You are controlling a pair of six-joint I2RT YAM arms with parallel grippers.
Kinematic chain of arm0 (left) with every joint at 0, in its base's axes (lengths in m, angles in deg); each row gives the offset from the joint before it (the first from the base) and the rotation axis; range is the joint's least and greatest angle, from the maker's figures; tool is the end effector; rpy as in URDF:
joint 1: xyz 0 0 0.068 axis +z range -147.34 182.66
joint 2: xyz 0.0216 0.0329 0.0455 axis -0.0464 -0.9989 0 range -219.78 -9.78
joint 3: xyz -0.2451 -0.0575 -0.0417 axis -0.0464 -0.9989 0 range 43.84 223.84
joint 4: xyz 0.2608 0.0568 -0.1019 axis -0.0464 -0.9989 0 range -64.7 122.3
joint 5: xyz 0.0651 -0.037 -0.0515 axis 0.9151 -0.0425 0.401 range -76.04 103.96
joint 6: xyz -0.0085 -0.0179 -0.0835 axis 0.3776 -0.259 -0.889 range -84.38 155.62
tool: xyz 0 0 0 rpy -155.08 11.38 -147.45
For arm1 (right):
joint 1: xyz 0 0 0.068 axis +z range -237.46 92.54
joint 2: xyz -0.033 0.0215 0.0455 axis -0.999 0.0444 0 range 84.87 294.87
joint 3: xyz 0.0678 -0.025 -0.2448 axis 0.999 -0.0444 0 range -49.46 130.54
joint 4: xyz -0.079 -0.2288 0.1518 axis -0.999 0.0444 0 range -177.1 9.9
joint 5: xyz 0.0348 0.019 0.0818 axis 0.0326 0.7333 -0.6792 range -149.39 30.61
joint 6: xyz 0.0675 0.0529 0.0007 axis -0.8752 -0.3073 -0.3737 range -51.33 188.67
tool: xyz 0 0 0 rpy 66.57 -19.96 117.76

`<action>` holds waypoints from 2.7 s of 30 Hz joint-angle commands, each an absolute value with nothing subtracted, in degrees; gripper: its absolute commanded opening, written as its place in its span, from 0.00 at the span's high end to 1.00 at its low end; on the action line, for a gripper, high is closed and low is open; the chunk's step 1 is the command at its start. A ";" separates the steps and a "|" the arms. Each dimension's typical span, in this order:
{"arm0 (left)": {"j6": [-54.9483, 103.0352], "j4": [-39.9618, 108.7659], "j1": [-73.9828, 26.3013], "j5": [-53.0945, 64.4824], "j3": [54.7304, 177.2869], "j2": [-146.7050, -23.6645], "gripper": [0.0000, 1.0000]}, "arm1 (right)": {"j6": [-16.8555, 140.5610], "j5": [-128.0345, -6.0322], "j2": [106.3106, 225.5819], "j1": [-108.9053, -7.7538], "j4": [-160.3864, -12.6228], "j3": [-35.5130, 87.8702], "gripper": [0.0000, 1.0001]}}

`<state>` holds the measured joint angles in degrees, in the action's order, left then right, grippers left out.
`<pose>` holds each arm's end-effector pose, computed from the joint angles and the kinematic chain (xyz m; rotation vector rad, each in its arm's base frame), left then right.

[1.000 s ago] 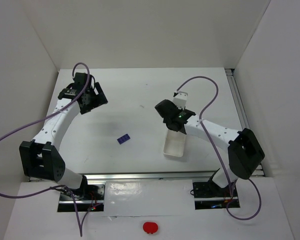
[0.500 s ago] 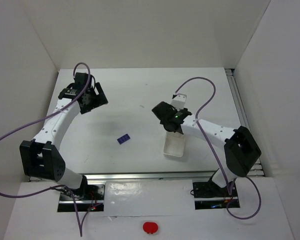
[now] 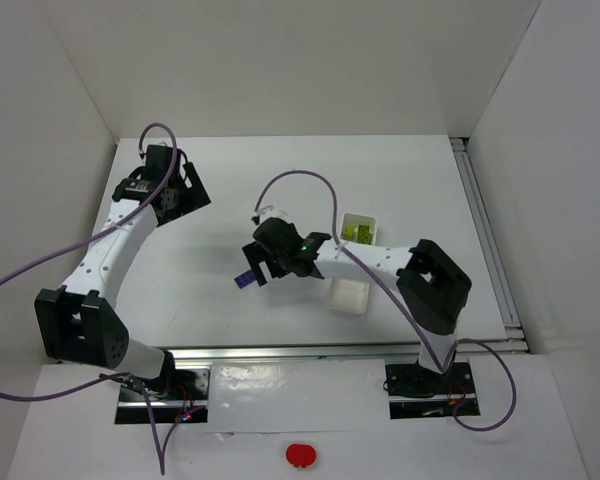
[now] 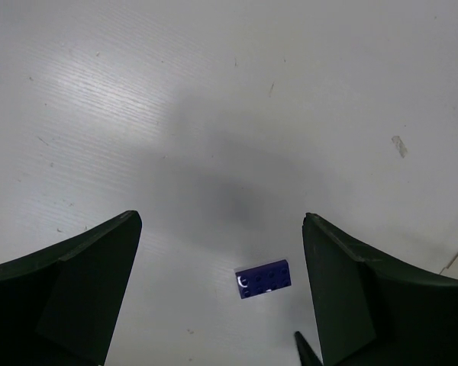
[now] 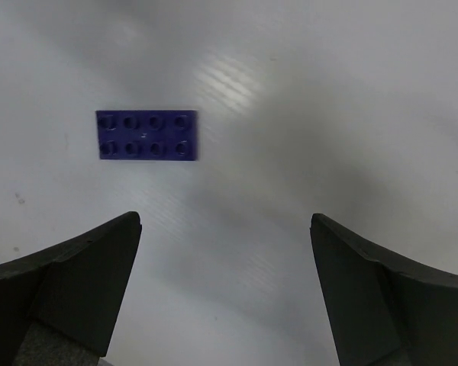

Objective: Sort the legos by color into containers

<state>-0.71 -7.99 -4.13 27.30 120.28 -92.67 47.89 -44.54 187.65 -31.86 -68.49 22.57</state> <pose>0.3660 -0.0261 0.2791 -0.7068 2.2517 -0.0869 0.2610 0.3466 0.1547 -0.6111 2.3383 0.3053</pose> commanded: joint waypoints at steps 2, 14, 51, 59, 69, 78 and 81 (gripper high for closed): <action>-1.20 -7.25 -3.76 28.64 120.04 -90.20 0.04 | 57.32 -53.86 194.54 -29.45 -69.45 30.15 0.01; -0.68 -7.78 -3.76 28.11 121.09 -90.20 0.04 | 64.27 -43.23 208.78 -27.07 -68.81 38.35 0.01; -0.15 -7.78 -3.76 26.44 120.04 -90.81 0.04 | 58.74 -53.36 204.13 -36.83 -69.26 29.56 0.29; -0.15 -7.25 -3.76 25.29 119.43 -90.81 0.04 | 56.10 -37.96 208.70 -34.90 -64.52 37.72 0.78; 0.90 -7.25 -3.76 23.89 120.13 -89.67 0.05 | 45.92 -28.55 184.20 -35.86 -67.34 22.38 0.83; 2.05 -6.02 -5.78 23.36 121.80 -90.98 0.06 | 29.48 -24.94 161.53 -36.57 -61.18 4.88 0.80; 2.05 -6.02 -5.78 23.36 122.33 -91.52 0.06 | 26.05 -24.94 157.05 -36.04 -55.74 2.50 0.79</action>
